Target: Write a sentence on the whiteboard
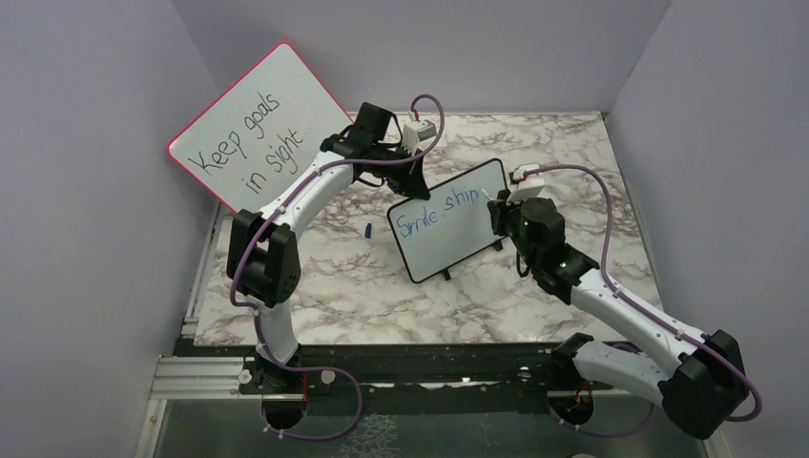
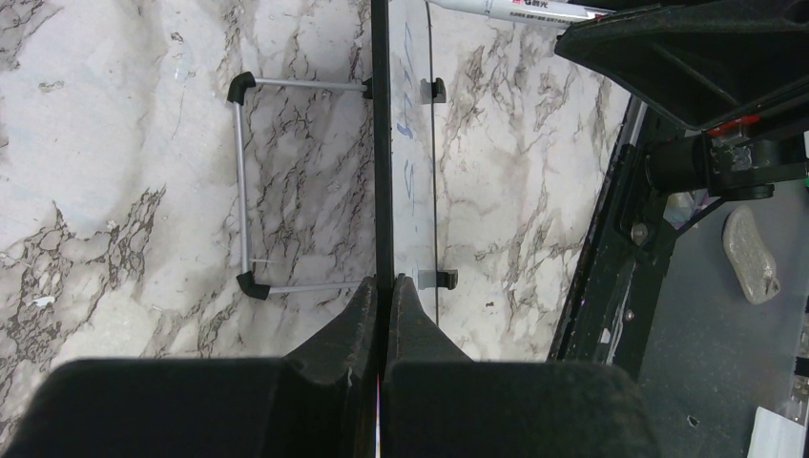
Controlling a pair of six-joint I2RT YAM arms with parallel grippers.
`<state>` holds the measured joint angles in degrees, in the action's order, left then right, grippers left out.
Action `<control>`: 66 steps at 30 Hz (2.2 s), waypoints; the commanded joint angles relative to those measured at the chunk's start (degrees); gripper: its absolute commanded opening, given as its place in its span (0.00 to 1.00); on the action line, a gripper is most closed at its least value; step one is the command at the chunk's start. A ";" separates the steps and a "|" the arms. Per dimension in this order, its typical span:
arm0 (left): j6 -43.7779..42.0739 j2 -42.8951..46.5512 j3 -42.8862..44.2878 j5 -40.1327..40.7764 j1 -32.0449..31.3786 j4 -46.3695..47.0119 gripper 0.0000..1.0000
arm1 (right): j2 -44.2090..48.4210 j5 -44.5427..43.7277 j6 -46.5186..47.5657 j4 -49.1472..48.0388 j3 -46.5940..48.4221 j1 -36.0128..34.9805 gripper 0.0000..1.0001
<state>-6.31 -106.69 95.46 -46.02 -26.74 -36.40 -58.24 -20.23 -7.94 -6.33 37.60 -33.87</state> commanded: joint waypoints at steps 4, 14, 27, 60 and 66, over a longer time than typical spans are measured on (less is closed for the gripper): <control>-1.81 -2.47 -0.08 1.37 -1.43 -2.94 0.00 | -1.41 1.94 -0.14 -2.69 -0.09 0.81 0.01; -1.90 -2.42 -0.26 1.11 -1.40 -2.96 0.00 | -2.41 1.24 -0.40 -2.09 0.21 1.52 0.01; -2.22 -2.19 -0.27 1.20 -1.39 -3.16 0.00 | -2.10 -0.91 -0.76 -3.02 -0.18 2.09 0.01; -2.22 -2.42 0.02 1.13 -1.46 -3.41 0.00 | -1.88 4.67 0.22 -4.02 0.62 2.31 0.01; -2.13 -2.54 0.03 1.11 -1.43 -3.34 0.00 | -1.60 6.79 0.12 -2.32 0.40 2.30 0.01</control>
<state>-6.33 -106.85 95.68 -46.04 -26.74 -36.56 -60.34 -17.08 -7.92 -9.78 37.60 -31.75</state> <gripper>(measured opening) 0.021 0.173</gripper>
